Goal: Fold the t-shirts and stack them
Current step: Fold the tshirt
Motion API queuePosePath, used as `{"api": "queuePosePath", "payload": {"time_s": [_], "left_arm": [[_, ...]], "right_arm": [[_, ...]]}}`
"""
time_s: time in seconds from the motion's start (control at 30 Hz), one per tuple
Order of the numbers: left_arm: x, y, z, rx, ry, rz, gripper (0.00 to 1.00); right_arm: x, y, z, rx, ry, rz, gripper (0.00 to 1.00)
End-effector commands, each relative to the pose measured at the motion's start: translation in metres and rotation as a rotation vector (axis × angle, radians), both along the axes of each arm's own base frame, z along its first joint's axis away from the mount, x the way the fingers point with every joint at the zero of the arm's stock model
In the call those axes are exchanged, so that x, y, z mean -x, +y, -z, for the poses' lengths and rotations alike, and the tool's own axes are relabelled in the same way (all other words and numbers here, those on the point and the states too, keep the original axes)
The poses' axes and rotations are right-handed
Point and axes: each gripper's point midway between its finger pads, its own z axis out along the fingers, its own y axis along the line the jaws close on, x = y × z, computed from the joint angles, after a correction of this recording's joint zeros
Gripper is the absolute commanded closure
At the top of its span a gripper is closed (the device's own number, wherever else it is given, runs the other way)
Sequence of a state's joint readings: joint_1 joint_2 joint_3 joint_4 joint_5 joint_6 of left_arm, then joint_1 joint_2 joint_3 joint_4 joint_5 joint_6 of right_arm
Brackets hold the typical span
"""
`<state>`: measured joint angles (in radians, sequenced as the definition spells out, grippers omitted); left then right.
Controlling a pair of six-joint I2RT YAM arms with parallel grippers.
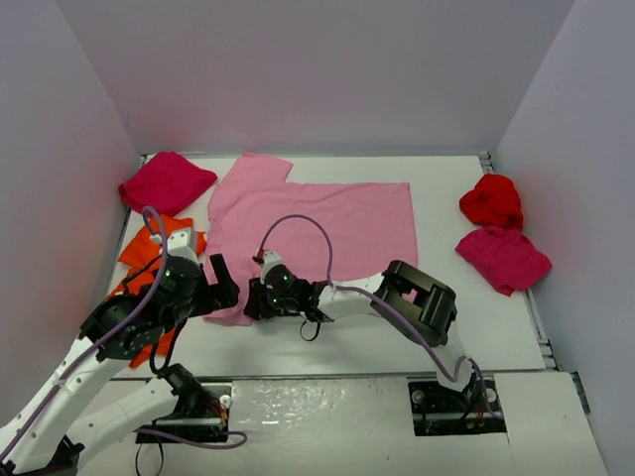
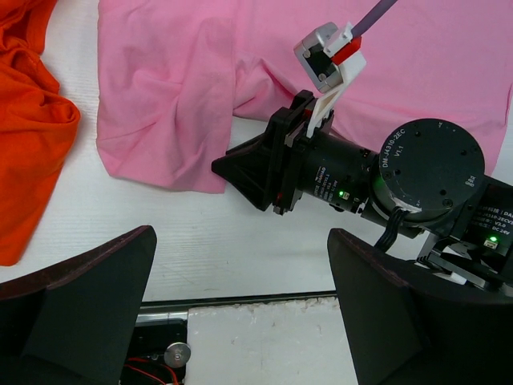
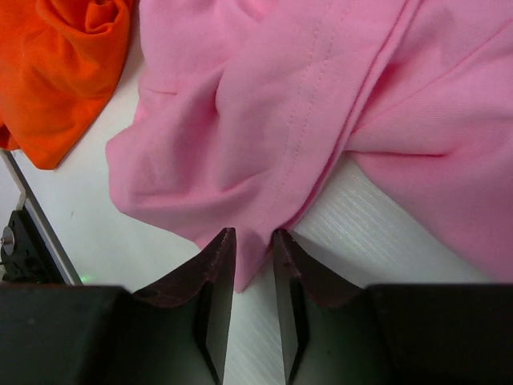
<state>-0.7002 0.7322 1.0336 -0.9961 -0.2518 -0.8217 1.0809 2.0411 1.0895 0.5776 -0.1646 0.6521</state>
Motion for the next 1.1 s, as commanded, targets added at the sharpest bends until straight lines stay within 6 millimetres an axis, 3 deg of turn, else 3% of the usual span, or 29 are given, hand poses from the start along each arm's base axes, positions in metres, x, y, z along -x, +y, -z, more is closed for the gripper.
{"api": "queuePosePath", "payload": {"time_s": [0.0, 0.13, 0.3, 0.47, 0.6, 0.87, 1.07], "left_arm": [[-0.006, -0.002, -0.007, 0.007, -0.028, -0.003, 0.14], [-0.008, -0.005, -0.007, 0.009, -0.03, 0.001, 0.14], [-0.011, -0.009, -0.007, 0.012, -0.028, 0.011, 0.14], [-0.01, -0.01, -0.008, 0.02, -0.033, 0.013, 0.14], [-0.009, -0.01, -0.009, 0.037, -0.041, 0.011, 0.14], [-0.002, -0.007, -0.007, 0.082, -0.045, -0.006, 0.14], [0.003, -0.007, -0.003, 0.109, -0.043, -0.008, 0.15]], "right_arm": [[0.027, -0.048, 0.055, 0.234, 0.087, -0.008, 0.97], [0.027, -0.053, 0.037, 0.246, 0.054, -0.003, 1.0], [0.023, -0.046, -0.008, 0.196, -0.012, -0.004, 1.0], [0.011, -0.022, -0.068, 0.115, -0.094, -0.037, 1.0], [-0.003, -0.001, -0.104, 0.067, -0.158, -0.053, 1.0], [-0.03, 0.026, -0.123, 0.027, -0.212, -0.071, 1.0], [-0.057, 0.043, -0.12, 0.023, -0.241, -0.07, 1.0]]}}
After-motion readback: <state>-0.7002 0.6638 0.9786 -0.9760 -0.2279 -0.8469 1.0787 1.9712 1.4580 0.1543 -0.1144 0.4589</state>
